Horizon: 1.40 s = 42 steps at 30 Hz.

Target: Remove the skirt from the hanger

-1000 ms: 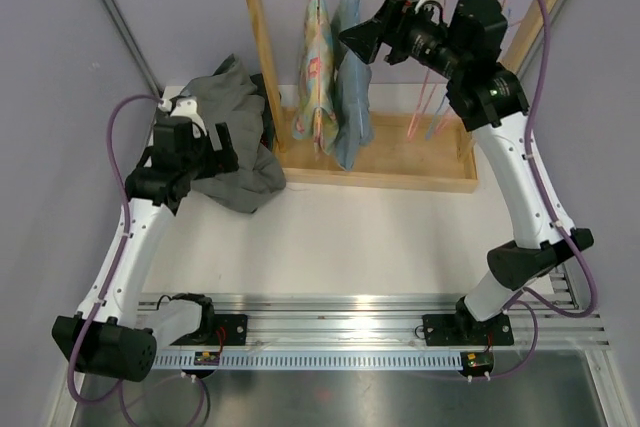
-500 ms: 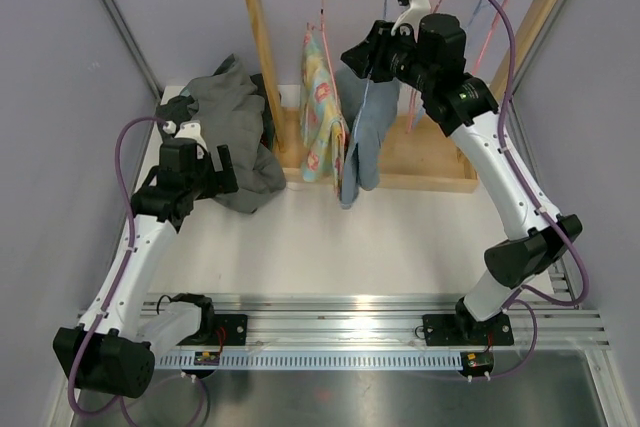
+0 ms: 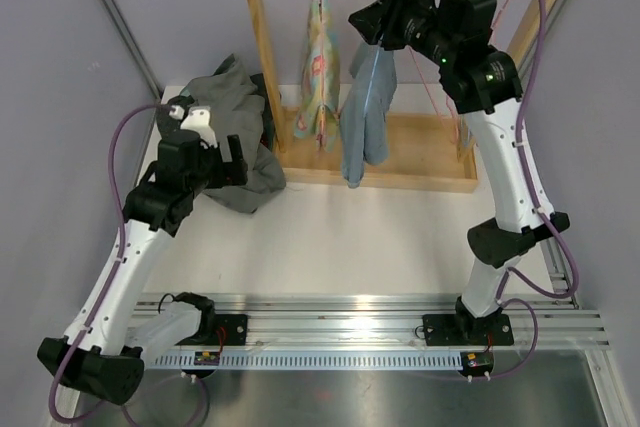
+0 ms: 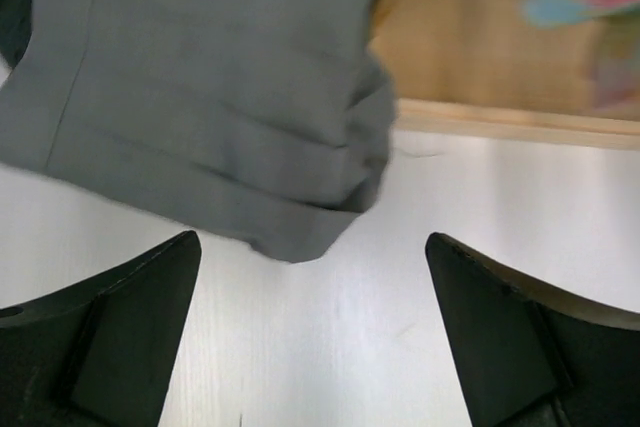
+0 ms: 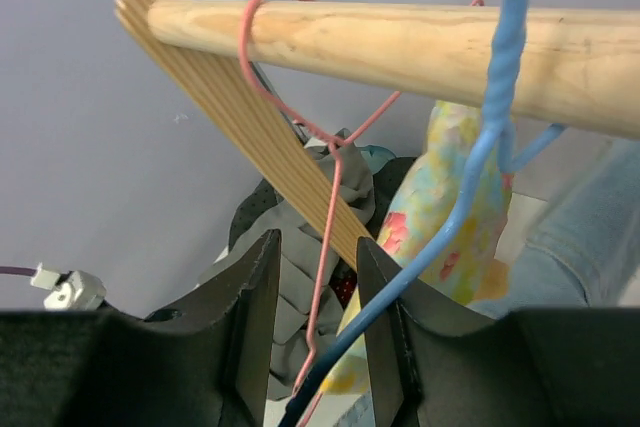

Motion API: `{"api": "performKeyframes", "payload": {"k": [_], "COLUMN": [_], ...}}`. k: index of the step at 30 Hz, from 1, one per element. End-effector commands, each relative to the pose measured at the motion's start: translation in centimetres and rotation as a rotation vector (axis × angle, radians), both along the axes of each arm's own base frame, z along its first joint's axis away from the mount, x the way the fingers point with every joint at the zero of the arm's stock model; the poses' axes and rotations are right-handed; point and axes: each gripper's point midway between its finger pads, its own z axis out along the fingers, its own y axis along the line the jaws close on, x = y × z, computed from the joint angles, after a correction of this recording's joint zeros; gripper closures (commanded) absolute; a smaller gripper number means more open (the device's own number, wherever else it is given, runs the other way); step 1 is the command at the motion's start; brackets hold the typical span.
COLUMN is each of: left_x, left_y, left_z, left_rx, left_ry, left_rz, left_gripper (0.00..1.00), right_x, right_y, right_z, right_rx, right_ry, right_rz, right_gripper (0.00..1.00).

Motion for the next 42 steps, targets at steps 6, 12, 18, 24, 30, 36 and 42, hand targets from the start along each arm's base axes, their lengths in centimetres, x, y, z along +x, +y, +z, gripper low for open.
{"api": "performKeyframes", "payload": {"k": [6, 12, 18, 24, 30, 36, 42], "left_x": [-4.6, -10.2, -12.5, -12.2, -9.0, -9.4, -10.7], "left_y": [-14.5, -23.0, -28.1, -31.8, -32.9, -31.3, -29.5], "left_z": [18.2, 20.9, 20.0, 20.1, 19.0, 18.5, 17.2], "left_rx": [-0.229, -0.437, -0.513, -0.538, -0.456, -0.446, -0.44], "left_ry": [-0.443, -0.542, -0.54, -0.553, -0.527, -0.529, -0.499], "left_rz": [-0.553, -0.902, -1.053, -1.086, -0.952, -0.919, -0.923], "left_gripper": [0.01, 0.01, 0.01, 0.01, 0.52, 0.63, 0.92], "right_x": [-6.7, -8.3, -9.3, -10.5, -12.0, -12.0, -11.5], "right_y": [-2.4, -3.3, -3.5, -4.2, -5.2, -5.7, -5.9], "right_z": [7.4, 7.1, 7.3, 7.9, 8.8, 8.8, 8.7], "right_rx": [0.106, 0.13, 0.139, 0.158, 0.17, 0.137, 0.126], "right_ry": [-0.187, -0.181, -0.174, -0.178, -0.2, -0.206, -0.209], "right_rz": [0.036, 0.031, 0.041, 0.039, 0.026, 0.001, -0.019], "right_gripper": [1.0, 1.0, 1.0, 1.0, 1.0, 1.0, 1.0]}}
